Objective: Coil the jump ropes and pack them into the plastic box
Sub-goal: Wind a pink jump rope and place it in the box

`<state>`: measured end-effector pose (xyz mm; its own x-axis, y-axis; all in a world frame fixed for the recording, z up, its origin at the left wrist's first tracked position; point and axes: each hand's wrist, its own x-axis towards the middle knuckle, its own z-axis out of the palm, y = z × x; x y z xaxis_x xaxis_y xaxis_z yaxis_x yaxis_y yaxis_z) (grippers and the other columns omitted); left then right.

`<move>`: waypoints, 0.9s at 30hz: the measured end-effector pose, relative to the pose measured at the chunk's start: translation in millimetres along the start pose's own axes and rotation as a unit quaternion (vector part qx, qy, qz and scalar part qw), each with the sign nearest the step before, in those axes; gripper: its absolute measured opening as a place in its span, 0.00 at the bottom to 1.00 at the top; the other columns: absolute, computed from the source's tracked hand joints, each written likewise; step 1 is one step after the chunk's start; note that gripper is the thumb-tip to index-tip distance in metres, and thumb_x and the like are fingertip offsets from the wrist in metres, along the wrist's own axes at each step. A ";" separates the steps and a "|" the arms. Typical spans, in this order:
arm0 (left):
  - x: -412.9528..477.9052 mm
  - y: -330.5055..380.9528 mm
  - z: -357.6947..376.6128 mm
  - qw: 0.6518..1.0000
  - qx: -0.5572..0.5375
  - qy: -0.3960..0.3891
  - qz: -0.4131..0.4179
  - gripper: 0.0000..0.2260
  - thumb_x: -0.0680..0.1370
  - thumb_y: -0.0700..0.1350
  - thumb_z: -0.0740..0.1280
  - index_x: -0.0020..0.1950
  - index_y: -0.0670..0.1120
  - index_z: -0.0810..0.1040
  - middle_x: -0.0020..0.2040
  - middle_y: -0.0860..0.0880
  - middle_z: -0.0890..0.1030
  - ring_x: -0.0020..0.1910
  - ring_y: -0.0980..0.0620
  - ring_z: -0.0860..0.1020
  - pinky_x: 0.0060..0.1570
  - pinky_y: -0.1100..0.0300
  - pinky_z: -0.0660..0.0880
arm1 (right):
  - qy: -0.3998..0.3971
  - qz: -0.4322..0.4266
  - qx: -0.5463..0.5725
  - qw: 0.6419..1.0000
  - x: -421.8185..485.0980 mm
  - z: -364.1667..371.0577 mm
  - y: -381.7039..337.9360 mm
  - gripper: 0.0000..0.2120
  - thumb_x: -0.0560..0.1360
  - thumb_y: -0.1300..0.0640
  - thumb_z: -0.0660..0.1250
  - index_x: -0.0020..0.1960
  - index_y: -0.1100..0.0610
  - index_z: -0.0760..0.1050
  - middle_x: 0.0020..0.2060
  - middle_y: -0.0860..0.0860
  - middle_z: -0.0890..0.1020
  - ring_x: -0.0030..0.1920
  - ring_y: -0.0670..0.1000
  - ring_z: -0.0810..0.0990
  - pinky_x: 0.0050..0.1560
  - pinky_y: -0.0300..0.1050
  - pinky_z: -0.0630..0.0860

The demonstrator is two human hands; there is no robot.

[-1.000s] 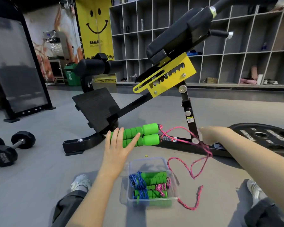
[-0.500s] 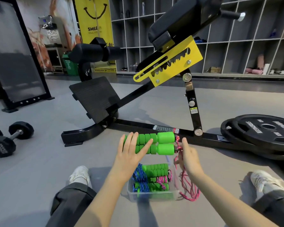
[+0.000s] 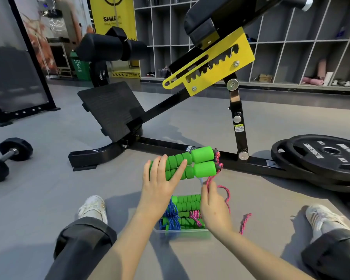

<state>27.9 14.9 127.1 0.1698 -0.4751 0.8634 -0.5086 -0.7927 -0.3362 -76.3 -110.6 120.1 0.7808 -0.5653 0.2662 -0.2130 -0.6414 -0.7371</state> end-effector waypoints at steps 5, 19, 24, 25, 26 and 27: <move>-6.3 1.2 7.2 1.000 0.007 -0.016 0.000 0.34 0.71 0.27 0.50 0.76 0.48 0.58 0.61 0.33 0.66 0.60 0.36 0.68 0.62 0.40 0.63 | -0.201 -0.063 -0.145 0.967 14.3 -22.6 -4.3 0.04 0.81 0.58 0.51 0.48 0.58 0.59 0.33 0.55 0.72 0.37 0.58 0.74 0.36 0.48 0.65; -18.6 4.4 14.4 0.996 0.011 -0.080 0.023 0.38 0.64 0.29 0.53 0.73 0.48 0.61 0.60 0.34 0.66 0.59 0.36 0.68 0.60 0.39 0.63 | -0.344 -0.234 -0.244 0.876 22.7 -88.1 -28.6 0.13 0.80 0.57 0.55 0.39 0.62 0.65 0.32 0.56 0.69 0.35 0.56 0.65 0.35 0.47 0.58; -13.4 8.2 8.7 0.994 -0.016 -0.054 0.098 0.40 0.61 0.28 0.59 0.73 0.49 0.63 0.60 0.35 0.67 0.61 0.36 0.67 0.63 0.39 0.62 | -0.307 -0.275 -0.217 0.885 38.4 -99.6 -35.9 0.16 0.79 0.51 0.61 0.35 0.57 0.71 0.28 0.52 0.73 0.29 0.49 0.67 0.34 0.43 0.63; -14.1 8.0 8.7 0.992 -0.019 -0.050 0.111 0.42 0.60 0.27 0.61 0.73 0.49 0.62 0.60 0.34 0.67 0.61 0.36 0.67 0.63 0.38 0.62 | -0.285 -0.278 -0.196 0.896 44.7 -104.7 -36.2 0.16 0.78 0.50 0.63 0.36 0.58 0.75 0.29 0.53 0.76 0.29 0.49 0.69 0.34 0.43 0.65; -15.0 8.2 8.5 0.992 -0.023 -0.045 0.119 0.43 0.59 0.27 0.62 0.74 0.49 0.62 0.60 0.34 0.67 0.61 0.35 0.67 0.64 0.38 0.62 | -0.269 -0.280 -0.174 0.905 50.1 -109.1 -36.0 0.15 0.77 0.49 0.64 0.38 0.60 0.76 0.30 0.55 0.78 0.30 0.49 0.70 0.34 0.43 0.66; -15.9 8.8 7.8 0.991 -0.029 -0.040 0.124 0.44 0.59 0.27 0.61 0.74 0.49 0.61 0.60 0.34 0.67 0.61 0.36 0.67 0.64 0.38 0.62 | -0.260 -0.281 -0.156 0.911 54.3 -112.4 -35.2 0.15 0.76 0.49 0.65 0.40 0.61 0.77 0.30 0.55 0.78 0.30 0.49 0.71 0.34 0.42 0.66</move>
<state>27.3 12.6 107.4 0.0987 -0.6836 0.7231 -0.5897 -0.6255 -0.5109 -92.4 -177.0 230.3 0.9734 0.1672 0.1569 0.2122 -0.9160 -0.3406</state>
